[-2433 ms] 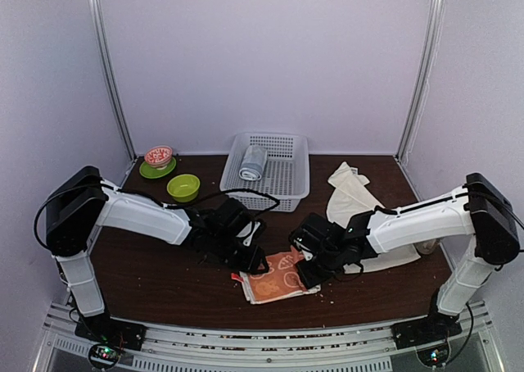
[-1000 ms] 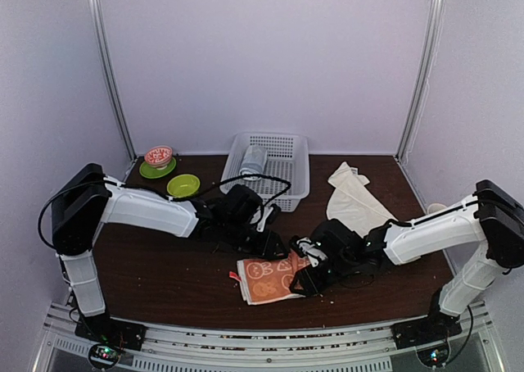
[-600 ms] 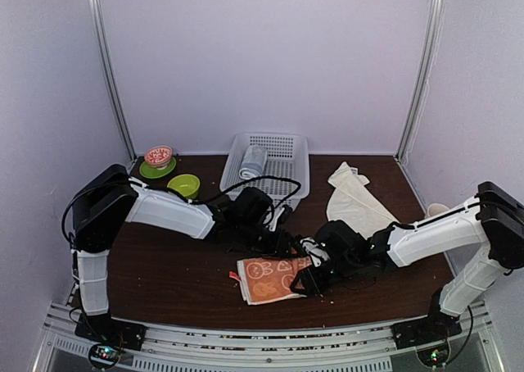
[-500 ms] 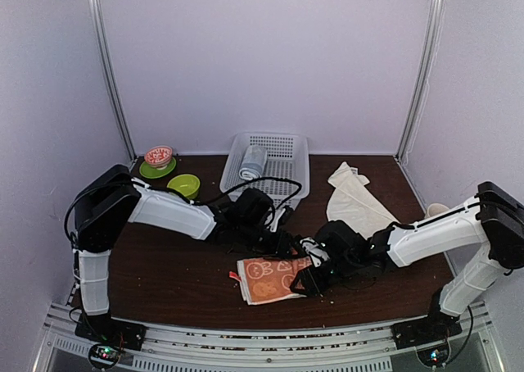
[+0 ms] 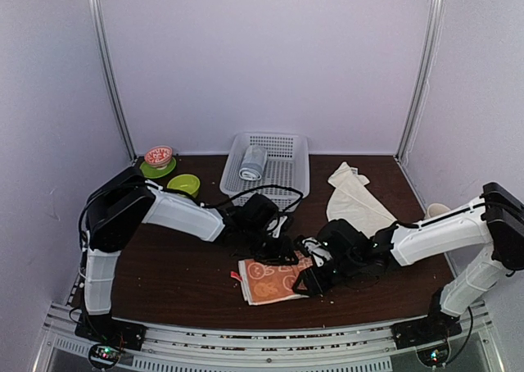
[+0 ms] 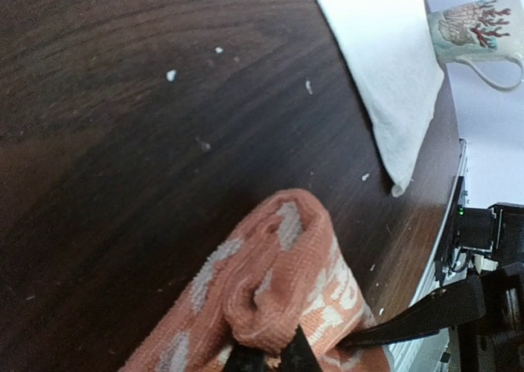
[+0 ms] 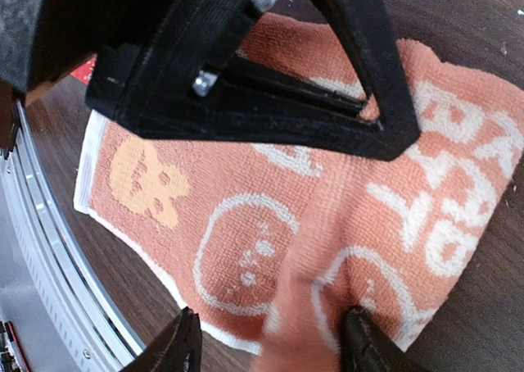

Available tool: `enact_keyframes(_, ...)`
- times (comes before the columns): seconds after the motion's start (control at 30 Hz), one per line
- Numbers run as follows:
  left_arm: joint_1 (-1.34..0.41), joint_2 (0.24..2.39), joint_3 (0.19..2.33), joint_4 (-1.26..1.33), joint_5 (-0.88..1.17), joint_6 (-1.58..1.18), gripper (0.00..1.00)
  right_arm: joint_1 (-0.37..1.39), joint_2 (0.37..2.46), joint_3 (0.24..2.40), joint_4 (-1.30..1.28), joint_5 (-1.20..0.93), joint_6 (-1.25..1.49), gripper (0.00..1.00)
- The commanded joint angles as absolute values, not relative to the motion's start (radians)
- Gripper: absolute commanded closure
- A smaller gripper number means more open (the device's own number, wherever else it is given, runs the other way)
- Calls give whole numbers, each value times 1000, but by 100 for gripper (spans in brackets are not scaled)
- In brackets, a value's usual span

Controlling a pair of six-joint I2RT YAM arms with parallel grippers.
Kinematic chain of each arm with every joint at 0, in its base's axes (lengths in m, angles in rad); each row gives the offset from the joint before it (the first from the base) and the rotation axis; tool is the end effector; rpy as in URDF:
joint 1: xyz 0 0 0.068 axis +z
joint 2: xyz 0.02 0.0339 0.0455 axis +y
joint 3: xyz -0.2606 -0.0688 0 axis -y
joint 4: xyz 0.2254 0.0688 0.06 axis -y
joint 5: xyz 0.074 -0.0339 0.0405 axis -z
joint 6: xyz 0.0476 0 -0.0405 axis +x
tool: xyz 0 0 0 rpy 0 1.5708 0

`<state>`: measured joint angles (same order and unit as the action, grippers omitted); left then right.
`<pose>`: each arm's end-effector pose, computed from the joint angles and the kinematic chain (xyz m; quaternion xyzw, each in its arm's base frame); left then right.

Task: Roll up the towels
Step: Roll the towel from the center of the board.

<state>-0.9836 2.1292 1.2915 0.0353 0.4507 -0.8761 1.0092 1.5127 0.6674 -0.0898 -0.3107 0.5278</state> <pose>0.2236 -0.3734 0.1232 0.1322 0.8979 -0.4167 0.0524 0.1316 0.2364 0.1488 -0.2707 0.8999 0.3203 0.1198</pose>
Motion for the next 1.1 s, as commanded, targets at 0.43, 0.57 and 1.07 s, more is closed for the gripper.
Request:
enact_keyframes(0.43,-988,2110,1306,-147,374,-782,100,889,1290,648,-210,-223,719,40)
enact_keyframes(0.57,-989,2094,1296,-153,371,-769,100,894,1349,653,-201,-242,712,42)
enact_keyframes(1.07,-992,2082,1302,-171,370,-743,100,1022,1507,726,-295,-180,631,36)
